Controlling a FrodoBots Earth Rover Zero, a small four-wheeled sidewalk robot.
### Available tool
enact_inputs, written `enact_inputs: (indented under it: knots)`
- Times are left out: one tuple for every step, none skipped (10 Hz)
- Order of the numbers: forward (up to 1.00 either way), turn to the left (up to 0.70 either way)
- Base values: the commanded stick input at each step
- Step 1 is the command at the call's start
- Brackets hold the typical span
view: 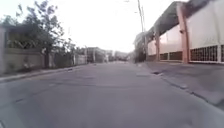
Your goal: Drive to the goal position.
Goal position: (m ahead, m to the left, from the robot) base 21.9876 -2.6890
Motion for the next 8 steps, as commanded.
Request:
enact_inputs:
  knots:
    - [1.0,-0.23]
    - [1.0,-0.35]
    - [1.0,-0.4]
    - [1.0,-0.4]
    - [1.0,-0.4]
    - [1.0,-0.4]
    - [1.0,-0.39]
    - [1.0,-0.25]
